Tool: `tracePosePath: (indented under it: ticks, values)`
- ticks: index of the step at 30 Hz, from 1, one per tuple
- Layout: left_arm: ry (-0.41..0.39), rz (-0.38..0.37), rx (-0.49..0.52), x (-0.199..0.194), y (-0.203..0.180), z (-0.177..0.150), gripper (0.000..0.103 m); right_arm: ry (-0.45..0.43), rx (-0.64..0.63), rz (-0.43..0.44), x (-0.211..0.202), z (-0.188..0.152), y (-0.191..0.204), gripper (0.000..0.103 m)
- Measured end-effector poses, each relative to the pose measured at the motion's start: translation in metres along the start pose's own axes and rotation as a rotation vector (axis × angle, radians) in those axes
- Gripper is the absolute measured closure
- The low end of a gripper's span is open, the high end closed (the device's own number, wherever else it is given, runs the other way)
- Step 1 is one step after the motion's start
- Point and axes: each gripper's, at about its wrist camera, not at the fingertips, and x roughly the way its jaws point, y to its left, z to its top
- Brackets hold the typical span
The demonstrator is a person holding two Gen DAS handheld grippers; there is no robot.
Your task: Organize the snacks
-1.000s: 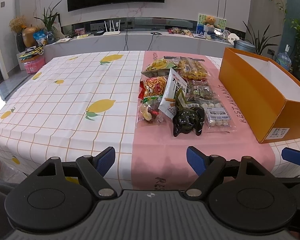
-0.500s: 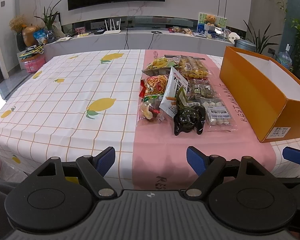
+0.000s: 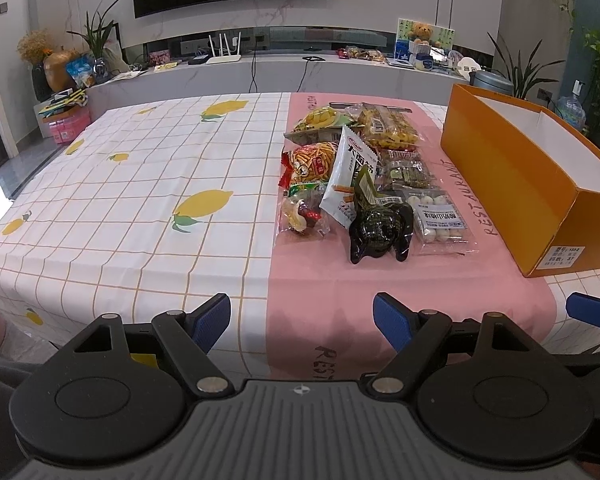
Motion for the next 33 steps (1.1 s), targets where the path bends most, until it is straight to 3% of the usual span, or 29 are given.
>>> tracePosePath:
  ticks: [4, 13, 20, 27, 33]
  values:
    - [-0.007, 0.000, -0.009, 0.000, 0.001, 0.002, 0.008, -0.030, -0.027, -0.008, -0.001, 0.003, 0.000, 0.003]
    - [-0.044, 0.042, -0.004, -0.003, 0.006, 0.035, 0.008, -0.221, -0.094, -0.036, 0.011, 0.030, -0.014, 0.003]
    - [-0.058, 0.049, 0.029, 0.004, 0.000, 0.063, 0.008, -0.259, -0.061, 0.113, 0.031, 0.053, -0.031, 0.006]
    - [-0.095, 0.054, 0.062, 0.017, -0.018, 0.101, 0.009, -0.201, -0.136, 0.151, 0.060, 0.059, -0.019, 0.024]
    - [-0.049, -0.082, 0.100, 0.041, -0.029, 0.133, 0.015, -0.146, -0.174, 0.227, 0.082, 0.058, -0.007, 0.026]
